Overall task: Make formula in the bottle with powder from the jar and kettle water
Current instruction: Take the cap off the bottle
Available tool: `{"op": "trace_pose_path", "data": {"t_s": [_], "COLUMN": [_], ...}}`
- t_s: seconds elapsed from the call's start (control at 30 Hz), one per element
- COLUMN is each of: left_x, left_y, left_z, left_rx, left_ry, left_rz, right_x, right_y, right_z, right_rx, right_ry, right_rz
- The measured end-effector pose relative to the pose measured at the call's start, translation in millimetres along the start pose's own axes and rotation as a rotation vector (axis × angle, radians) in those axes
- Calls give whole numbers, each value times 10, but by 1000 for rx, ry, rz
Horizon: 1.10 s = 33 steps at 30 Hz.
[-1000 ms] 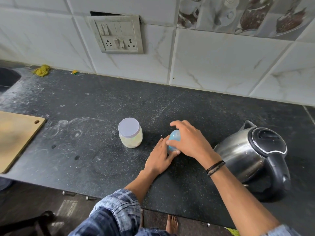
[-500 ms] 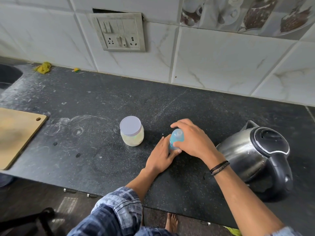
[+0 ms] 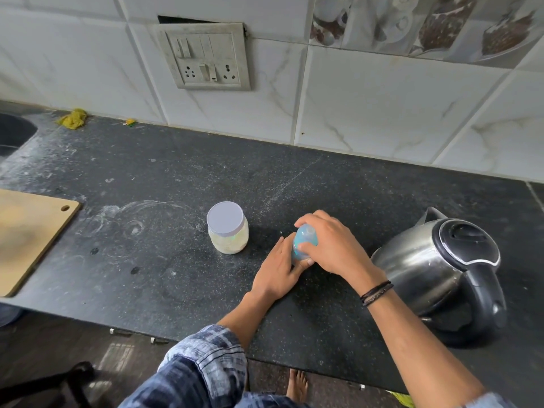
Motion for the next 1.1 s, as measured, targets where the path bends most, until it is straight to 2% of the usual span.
{"op": "trace_pose_path", "data": {"t_s": [0.1, 0.23, 0.4, 0.53, 0.7, 1.1], "left_x": [-9, -18, -27, -33, -37, -21], "left_y": [11, 21, 37, 34, 30, 18], "left_z": [13, -1, 4, 4, 7, -8], "left_rx": [-6, -7, -4, -11, -7, -15], "left_ry": [-2, -11, 3, -1, -10, -18], "left_rz": [-6, 13, 17, 28, 6, 0], "right_x": [9, -32, -48, -60, -50, -53], "right_y": [-22, -26, 2, -9, -11, 24], "right_z": [-3, -10, -13, -16, -4, 6], "right_rx": [-29, 18, -35, 12, -36, 28], "right_ry": [-25, 11, -33, 26, -28, 53], "right_rz": [39, 2, 36, -20, 4, -30]}}
Point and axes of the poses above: each hand's wrist, its own z-axis towards the middle knuckle, its own y-axis out of the palm, x = y × z, the point moved 3 cm from there along z, towards the middle knuckle, and after that the axes turned 5 degrees about -z, right-handed, at the moved point
